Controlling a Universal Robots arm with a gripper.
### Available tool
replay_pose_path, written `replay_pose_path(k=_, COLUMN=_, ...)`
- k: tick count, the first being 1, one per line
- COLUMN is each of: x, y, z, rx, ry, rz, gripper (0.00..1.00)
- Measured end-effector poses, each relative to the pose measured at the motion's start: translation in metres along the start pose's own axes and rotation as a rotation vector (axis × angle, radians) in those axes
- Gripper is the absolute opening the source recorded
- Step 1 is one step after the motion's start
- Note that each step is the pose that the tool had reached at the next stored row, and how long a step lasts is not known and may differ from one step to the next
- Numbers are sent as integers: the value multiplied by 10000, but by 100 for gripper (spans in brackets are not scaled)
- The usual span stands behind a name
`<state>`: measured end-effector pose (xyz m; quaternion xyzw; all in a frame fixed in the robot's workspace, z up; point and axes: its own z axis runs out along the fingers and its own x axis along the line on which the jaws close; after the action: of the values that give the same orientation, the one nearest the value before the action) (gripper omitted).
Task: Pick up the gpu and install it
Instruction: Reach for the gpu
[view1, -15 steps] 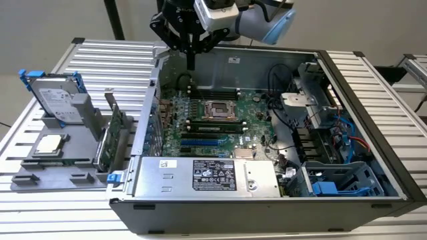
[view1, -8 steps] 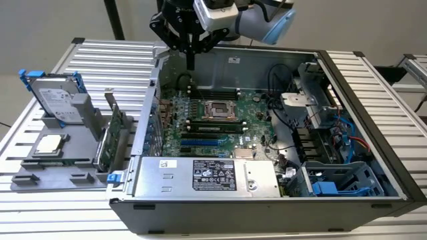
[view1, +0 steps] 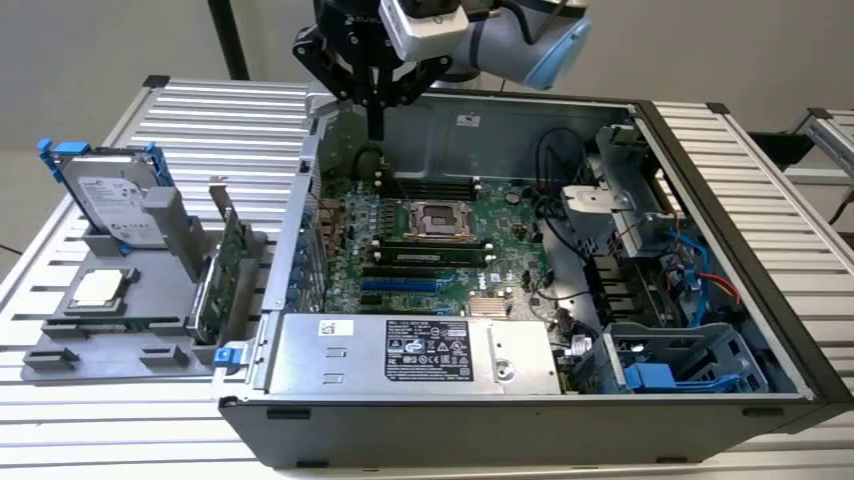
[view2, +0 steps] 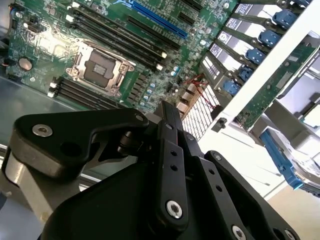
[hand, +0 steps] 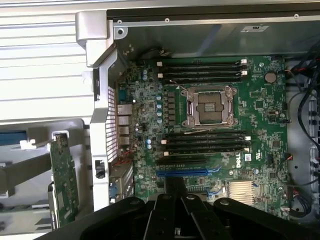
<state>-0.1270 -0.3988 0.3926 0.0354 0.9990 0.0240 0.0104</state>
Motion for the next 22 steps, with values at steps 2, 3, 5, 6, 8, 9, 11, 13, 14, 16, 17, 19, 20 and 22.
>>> replay_pose_path(k=2, x=13, y=-1, z=0, rx=0, ry=0, rz=0, gripper=0)
replay_pose_path(k=3, x=20, y=-1, z=0, rx=0, ry=0, rz=0, gripper=0)
replay_pose_path(k=5, x=32, y=-2, z=0, rx=-1, ry=-1, rz=0, gripper=0)
replay_pose_path(k=6, x=39, y=-3, z=-1, rx=-1, ry=0, rz=0, gripper=0)
replay_pose_path(k=8, x=53, y=-4, z=-1, rx=-1, ry=0, rz=1, gripper=0)
replay_pose_path(k=9, x=61, y=-5, z=-1, rx=0, ry=0, rz=0, gripper=0)
replay_pose_path(k=11, x=76, y=-5, z=-2, rx=0, ry=0, rz=0, gripper=0)
replay_pose_path(k=13, x=91, y=-6, z=-2, rx=0, ry=0, rz=1, gripper=0)
replay_pose_path(k=14, x=98, y=-7, z=-2, rx=-1, ry=0, rz=0, gripper=0)
replay_pose_path(k=16, x=112, y=-8, z=-2, rx=0, ry=0, rz=0, gripper=0)
replay_pose_path(k=17, x=120, y=-9, z=-2, rx=-1, ry=-1, rz=0, gripper=0)
replay_pose_path(k=19, x=135, y=-10, z=-3, rx=0, ry=0, rz=0, gripper=0)
replay_pose_path(k=20, x=143, y=-10, z=-3, rx=0, ry=0, rz=0, gripper=0)
replay_pose_path(k=22, x=157, y=-11, z=-4, rx=0, ry=0, rz=0, gripper=0)
